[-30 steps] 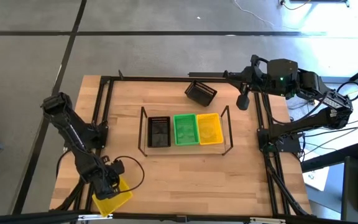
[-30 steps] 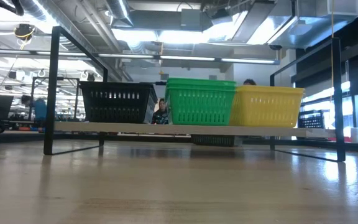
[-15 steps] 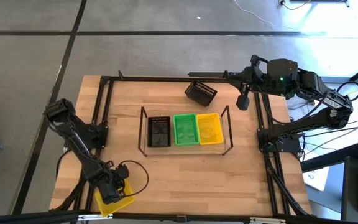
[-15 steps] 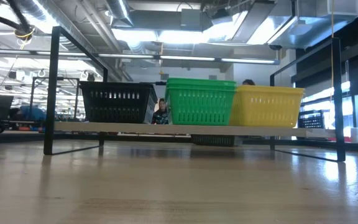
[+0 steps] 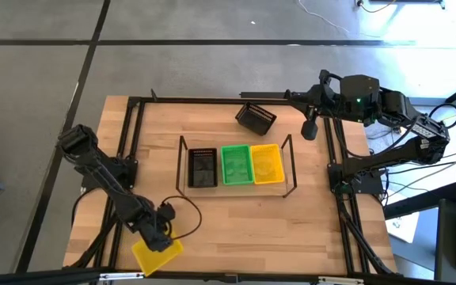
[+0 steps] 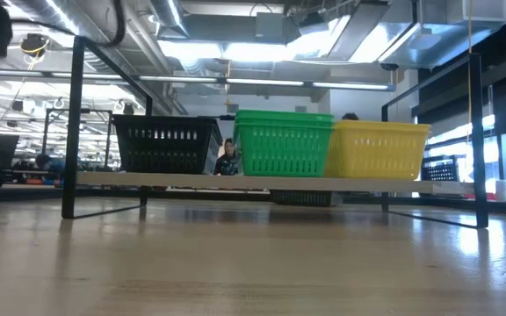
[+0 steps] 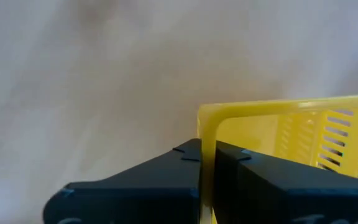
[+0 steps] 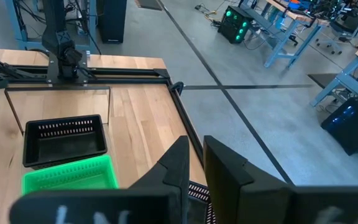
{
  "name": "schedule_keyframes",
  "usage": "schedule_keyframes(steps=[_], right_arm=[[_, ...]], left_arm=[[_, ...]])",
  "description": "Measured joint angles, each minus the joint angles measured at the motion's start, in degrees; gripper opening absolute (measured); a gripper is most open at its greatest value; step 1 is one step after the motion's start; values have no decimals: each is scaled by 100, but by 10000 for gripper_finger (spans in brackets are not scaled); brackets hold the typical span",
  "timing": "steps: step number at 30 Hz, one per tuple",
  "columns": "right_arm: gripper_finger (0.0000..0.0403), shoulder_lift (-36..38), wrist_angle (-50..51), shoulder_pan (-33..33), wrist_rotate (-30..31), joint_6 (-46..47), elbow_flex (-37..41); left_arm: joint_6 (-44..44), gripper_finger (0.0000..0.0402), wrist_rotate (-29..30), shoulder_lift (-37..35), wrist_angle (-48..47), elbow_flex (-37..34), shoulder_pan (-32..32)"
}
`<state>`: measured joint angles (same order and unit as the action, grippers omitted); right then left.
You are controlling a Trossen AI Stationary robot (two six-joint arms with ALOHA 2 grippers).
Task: Stack baskets on shelf by color
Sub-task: Stack the yellow bin on top of the yellow bin on the shelf
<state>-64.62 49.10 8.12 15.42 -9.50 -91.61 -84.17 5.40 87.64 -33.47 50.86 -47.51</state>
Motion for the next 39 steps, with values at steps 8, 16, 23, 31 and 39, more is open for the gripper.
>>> schedule_keyframes(steps=[8,16,23,31,39], right_arm=[[47,0,0,0,0,0,0],[47,0,0,0,2,138,0],[47,0,-2,2,2,31,0],[47,0,-12,1,1,-202,0],[39,-12,-214,0,-52,-316,0]], left_arm=[[680,0,138,0,-371,1088,246],[1252,0,1000,-2,-2002,2710,618],[2164,0,2444,-2,-3732,4138,1154],[4015,0,3795,-2,-4140,5053,2330],[5147,0,5313,9,-3692,5147,3507]])
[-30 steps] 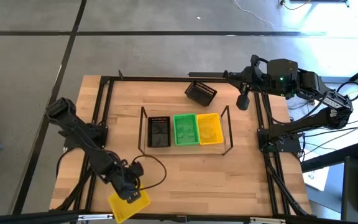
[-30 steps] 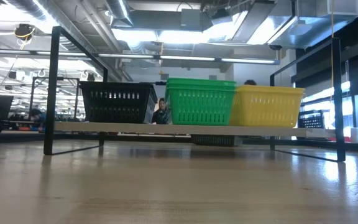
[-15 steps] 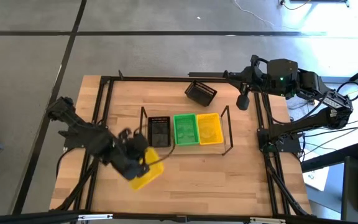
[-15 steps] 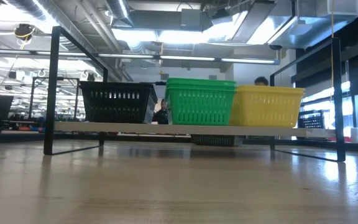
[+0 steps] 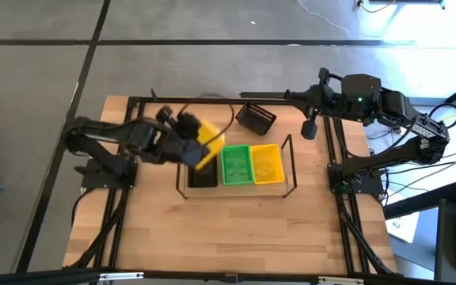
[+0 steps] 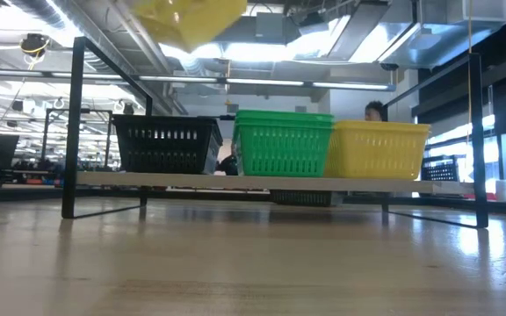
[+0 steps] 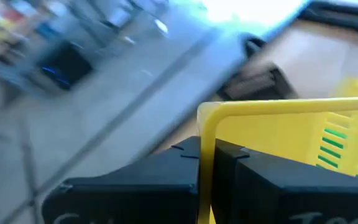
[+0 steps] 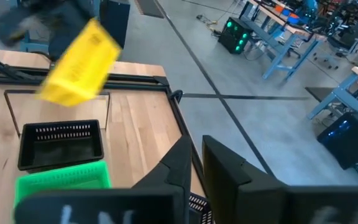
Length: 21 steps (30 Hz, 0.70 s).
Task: Stack baskets on shelf by color
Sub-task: Stack the yellow bin on top of the yellow bin on the shelf
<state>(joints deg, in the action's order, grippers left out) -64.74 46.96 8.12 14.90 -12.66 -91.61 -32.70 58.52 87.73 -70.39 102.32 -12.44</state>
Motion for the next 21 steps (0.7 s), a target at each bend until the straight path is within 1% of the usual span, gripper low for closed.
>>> schedule_keyframes(steps=[2,5,8,10,14,21], right_arm=[[31,-29,-10,0,0,-41,0],[16,-96,-8,2,2,-265,0],[7,-205,-110,0,0,-275,0],[7,-297,-164,2,0,-285,0],[28,-493,-276,2,0,-286,0],[92,-892,-627,2,0,-307,0]], left_arm=[[517,0,469,43,434,2,213],[1489,0,857,121,1190,5,465],[2364,0,839,198,1798,-2,706],[2785,0,884,293,2221,10,850],[3270,0,839,407,2668,2,1088],[3754,0,776,493,3093,2,1383]])
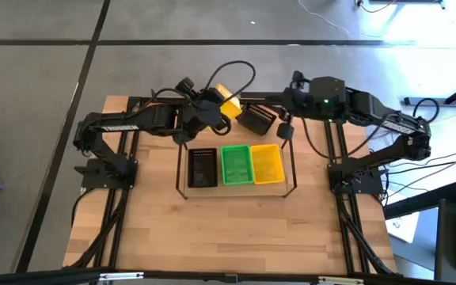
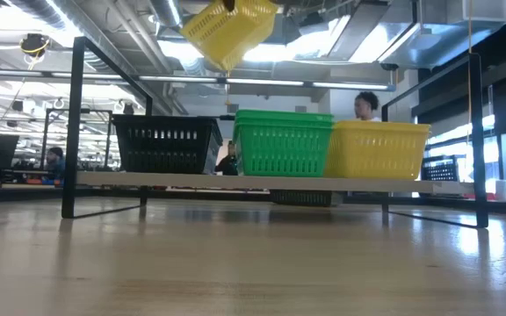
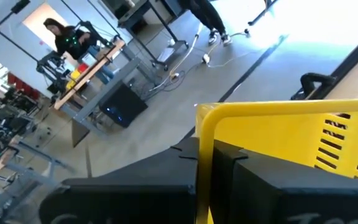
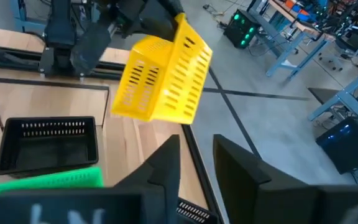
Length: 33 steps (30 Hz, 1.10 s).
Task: Stack baskets on shelf by color
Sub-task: Stack the yellow bin on top of the yellow bin on the shelf
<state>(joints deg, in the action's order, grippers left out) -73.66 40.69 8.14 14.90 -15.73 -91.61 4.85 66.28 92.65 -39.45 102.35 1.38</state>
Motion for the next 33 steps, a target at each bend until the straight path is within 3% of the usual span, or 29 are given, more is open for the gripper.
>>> schedule_keyframes(steps=[9,28,33], right_arm=[[111,-523,-744,-19,-5,12,0],[111,-1207,-1144,-17,5,22,0],[111,-1300,-1261,-19,560,22,0]], left_arm=[[86,0,-56,3,154,0,178],[192,0,-435,3,314,0,166],[192,0,-417,1,303,-2,32]])
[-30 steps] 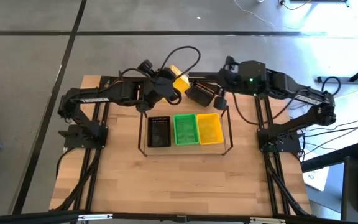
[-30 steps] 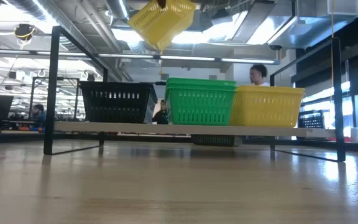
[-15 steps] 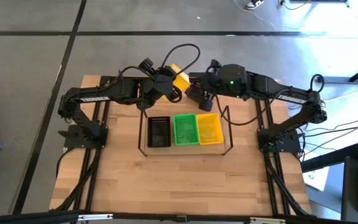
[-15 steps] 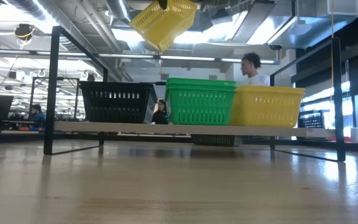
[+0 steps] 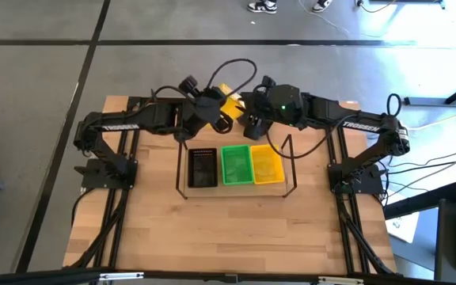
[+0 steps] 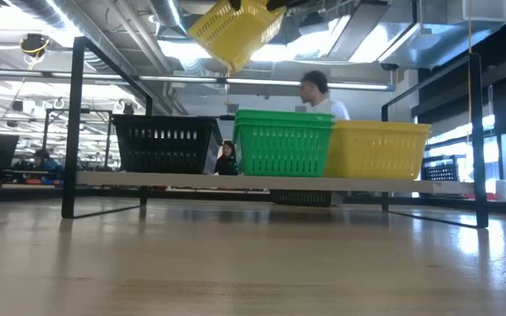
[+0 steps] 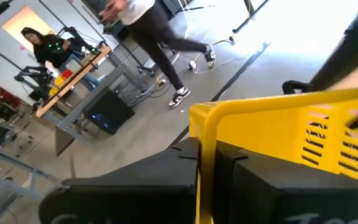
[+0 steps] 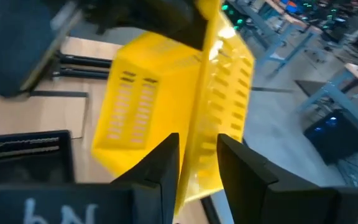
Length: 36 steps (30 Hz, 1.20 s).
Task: Stack baskets on shelf by color
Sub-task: Stack the yellow bin on top of the yellow bin on the shelf
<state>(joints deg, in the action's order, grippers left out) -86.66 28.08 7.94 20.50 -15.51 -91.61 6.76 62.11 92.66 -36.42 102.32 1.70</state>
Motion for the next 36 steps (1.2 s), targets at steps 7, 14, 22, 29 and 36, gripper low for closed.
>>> schedule_keyframes(steps=[7,14,22,29,36], right_arm=[[111,-3,-106,4,108,0,0],[104,-3,-102,7,45,-4,0],[13,-1,-57,20,54,-15,0],[3,-1,-59,20,37,-4,0],[2,-1,-77,22,23,0,0]], left_arm=[[-15,0,33,-2,2,0,-228],[-29,0,-85,-2,2,0,-327],[-28,0,-216,-11,-4,0,-333],[-20,5,-234,-13,4,0,-333],[-8,45,-278,-13,11,0,-281]])
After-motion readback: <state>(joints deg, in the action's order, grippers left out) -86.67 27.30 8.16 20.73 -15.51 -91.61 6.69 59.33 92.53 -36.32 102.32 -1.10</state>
